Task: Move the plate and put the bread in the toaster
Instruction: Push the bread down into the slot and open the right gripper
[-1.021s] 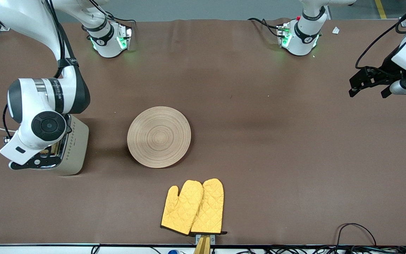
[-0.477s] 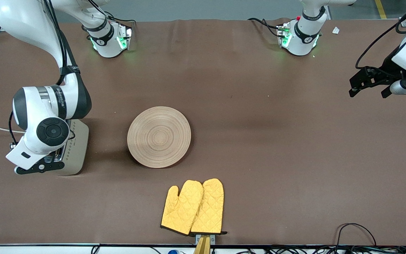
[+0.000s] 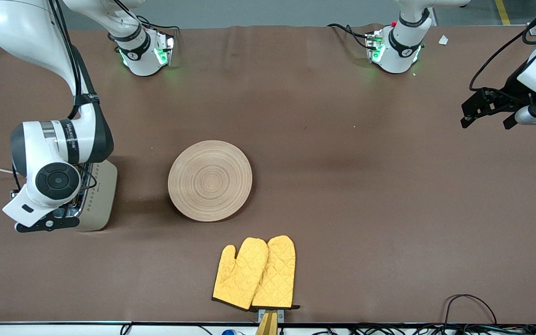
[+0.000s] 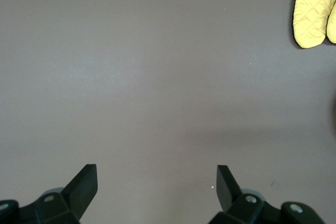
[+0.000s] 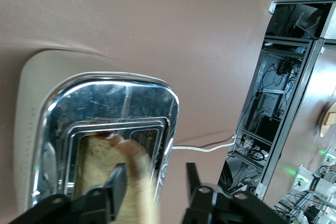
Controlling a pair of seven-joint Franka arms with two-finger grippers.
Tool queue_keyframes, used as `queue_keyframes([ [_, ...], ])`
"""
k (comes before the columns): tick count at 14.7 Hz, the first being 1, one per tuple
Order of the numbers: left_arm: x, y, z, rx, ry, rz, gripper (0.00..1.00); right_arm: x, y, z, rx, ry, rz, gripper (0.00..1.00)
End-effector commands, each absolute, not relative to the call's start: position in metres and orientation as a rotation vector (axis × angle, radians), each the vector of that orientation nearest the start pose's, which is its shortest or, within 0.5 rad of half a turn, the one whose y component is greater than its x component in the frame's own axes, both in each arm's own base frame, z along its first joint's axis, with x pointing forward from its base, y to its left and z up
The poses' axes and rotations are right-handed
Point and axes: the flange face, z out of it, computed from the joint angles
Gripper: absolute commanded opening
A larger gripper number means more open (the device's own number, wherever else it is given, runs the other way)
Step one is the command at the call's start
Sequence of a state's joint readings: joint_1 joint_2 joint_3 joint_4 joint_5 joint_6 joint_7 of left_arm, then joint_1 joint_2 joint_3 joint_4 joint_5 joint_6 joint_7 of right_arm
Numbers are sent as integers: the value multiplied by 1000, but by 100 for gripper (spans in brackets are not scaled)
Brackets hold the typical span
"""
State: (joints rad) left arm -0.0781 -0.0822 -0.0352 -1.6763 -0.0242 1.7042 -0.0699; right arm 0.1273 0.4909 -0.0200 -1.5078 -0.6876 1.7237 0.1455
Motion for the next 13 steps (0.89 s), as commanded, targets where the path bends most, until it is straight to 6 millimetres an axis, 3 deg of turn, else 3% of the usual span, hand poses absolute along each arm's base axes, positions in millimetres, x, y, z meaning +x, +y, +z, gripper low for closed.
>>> queue_keyframes([
  [1, 540, -62, 635, -3166, 87, -184, 100, 674, 20, 416, 2462, 143, -210, 97],
  [2, 540, -62, 635, -3166, 87, -184, 100, 675, 18, 427, 2460, 124, -213, 98],
  [6, 540, -62, 635, -3166, 87, -184, 100, 673, 25, 432, 2520, 102, -212, 100],
  [9, 540, -62, 635, -3166, 87, -184, 100, 669, 23, 456, 2606, 38, -206, 100],
  [13, 540, -62, 635, -3166, 87, -184, 100, 657, 36, 518, 2785, -38, -150, 100],
])
